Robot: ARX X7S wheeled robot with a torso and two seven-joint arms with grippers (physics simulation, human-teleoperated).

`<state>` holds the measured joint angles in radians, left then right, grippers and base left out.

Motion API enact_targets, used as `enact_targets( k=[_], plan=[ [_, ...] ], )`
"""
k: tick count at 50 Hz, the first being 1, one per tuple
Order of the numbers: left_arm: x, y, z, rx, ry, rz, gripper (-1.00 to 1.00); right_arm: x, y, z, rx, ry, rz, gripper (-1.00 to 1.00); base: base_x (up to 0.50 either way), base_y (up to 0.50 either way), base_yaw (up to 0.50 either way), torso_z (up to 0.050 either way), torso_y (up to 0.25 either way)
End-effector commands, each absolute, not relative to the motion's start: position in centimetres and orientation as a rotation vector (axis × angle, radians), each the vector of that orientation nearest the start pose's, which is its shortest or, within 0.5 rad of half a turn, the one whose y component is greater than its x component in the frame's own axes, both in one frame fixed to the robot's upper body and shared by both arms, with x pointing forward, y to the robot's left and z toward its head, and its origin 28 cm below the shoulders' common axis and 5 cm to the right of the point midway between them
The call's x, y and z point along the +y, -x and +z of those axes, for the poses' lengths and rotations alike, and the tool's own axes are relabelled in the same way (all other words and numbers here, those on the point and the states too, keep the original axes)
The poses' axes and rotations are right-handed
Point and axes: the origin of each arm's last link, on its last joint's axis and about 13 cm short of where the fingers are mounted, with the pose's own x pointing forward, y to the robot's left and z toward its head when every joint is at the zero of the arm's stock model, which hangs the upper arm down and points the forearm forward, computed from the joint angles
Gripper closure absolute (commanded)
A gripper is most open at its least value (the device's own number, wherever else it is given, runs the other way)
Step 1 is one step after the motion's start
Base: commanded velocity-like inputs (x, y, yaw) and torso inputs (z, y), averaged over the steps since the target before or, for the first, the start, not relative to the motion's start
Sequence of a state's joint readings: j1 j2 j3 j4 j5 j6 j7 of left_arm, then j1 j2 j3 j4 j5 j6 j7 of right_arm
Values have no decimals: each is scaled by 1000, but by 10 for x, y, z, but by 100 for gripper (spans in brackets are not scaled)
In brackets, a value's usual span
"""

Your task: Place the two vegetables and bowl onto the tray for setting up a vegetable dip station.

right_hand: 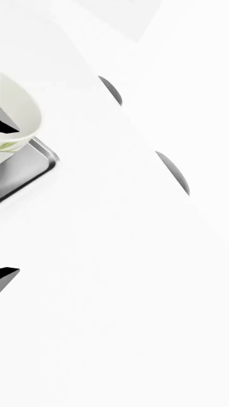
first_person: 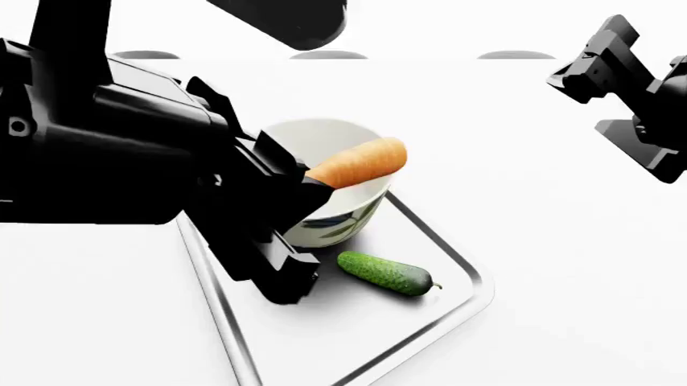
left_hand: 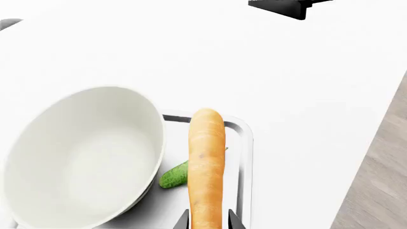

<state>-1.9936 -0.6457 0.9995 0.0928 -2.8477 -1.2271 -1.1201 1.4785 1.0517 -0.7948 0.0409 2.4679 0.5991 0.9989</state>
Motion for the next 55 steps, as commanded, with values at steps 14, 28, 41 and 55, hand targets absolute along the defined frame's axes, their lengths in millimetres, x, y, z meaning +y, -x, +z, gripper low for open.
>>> enact_targets(
  k=[14, 28, 41, 55],
  plan=[
    [202, -175, 396, 600, -327, -855, 100, -202, -253, 352, 460, -654, 45, -100, 0, 0, 0, 0, 0],
    [206, -172, 387, 644, -354, -851, 100, -202, -254, 349, 468, -659, 41, -100, 0, 0, 0, 0, 0],
    [207, -172, 383, 678, -374, -849, 100, -202, -254, 348, 466, -665, 41, -100, 0, 0, 0, 0, 0],
    [207, -178, 375, 762, -393, -817, 100, -203, -255, 345, 470, -669, 38, -100, 0, 0, 0, 0, 1]
  ],
)
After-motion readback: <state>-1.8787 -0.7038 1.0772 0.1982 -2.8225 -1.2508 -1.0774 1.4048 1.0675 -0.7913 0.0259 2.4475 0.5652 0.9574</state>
